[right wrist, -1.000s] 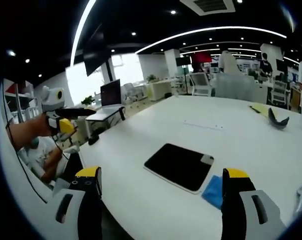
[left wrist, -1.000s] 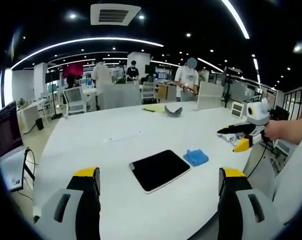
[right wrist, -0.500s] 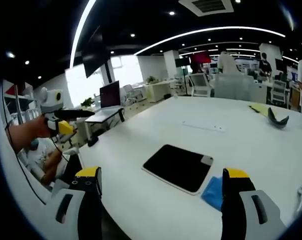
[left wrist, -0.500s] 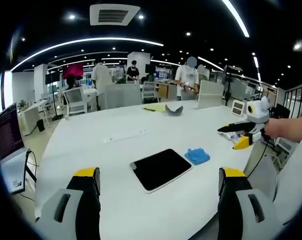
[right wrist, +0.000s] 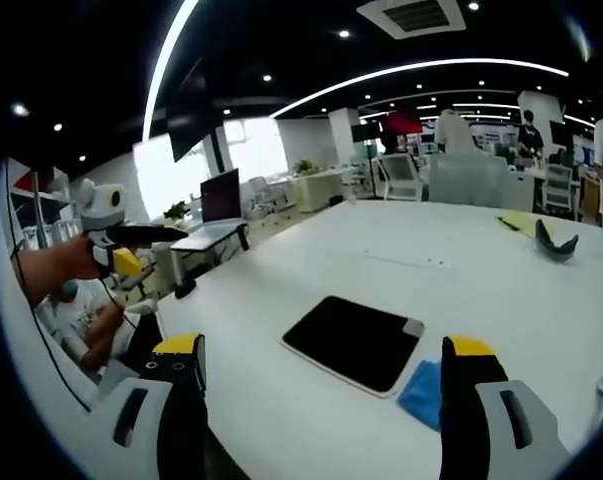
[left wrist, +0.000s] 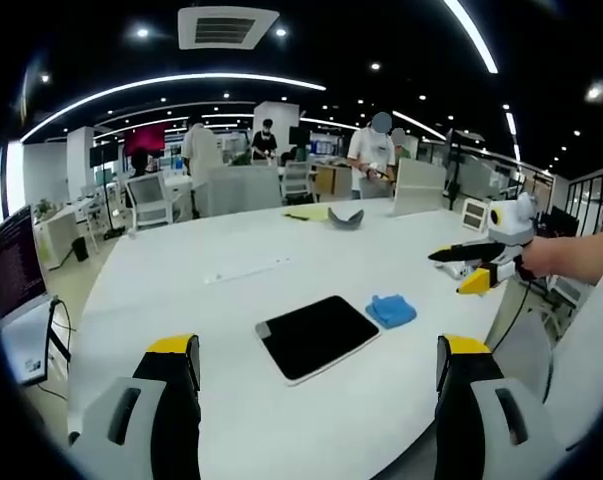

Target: Wipe the mirror surface with the cleaning cloth until all visible marks leave the cleaned area.

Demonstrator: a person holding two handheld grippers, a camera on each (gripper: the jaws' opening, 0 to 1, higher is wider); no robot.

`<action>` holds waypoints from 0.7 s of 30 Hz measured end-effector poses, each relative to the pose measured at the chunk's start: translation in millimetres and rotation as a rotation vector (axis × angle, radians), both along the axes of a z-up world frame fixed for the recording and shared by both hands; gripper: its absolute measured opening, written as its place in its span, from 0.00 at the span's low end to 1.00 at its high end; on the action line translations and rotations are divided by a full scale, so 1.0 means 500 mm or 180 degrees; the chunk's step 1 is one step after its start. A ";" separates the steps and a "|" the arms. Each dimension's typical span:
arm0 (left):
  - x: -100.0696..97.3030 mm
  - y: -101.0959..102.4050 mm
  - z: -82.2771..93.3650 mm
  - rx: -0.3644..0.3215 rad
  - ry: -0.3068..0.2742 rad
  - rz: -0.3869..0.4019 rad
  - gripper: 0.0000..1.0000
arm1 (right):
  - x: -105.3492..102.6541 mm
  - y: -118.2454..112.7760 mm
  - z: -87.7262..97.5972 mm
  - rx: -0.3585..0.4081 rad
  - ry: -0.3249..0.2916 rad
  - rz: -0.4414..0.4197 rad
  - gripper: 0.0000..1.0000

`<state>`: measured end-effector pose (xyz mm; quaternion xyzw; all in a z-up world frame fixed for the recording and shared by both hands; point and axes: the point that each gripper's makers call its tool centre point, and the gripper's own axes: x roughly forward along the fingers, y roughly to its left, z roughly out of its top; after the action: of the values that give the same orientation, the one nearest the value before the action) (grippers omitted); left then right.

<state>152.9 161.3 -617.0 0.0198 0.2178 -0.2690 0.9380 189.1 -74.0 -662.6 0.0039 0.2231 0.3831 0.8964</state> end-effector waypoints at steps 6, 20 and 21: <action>-0.003 -0.006 0.005 -0.0019 -0.0007 0.0002 0.99 | 0.015 -0.010 -0.003 -0.0018 -0.0012 0.0000 0.96; -0.007 -0.021 0.004 0.0022 -0.0009 -0.0010 0.99 | 0.049 -0.016 -0.035 -0.0081 -0.0007 0.0067 0.95; -0.007 -0.019 0.004 0.0035 -0.0011 -0.0001 0.99 | 0.052 -0.018 -0.038 -0.0067 0.0004 0.0069 0.95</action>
<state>149.3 151.6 -615.1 0.0255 0.2177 -0.2679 0.9382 215.1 -83.0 -681.3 -0.0077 0.2277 0.3904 0.8920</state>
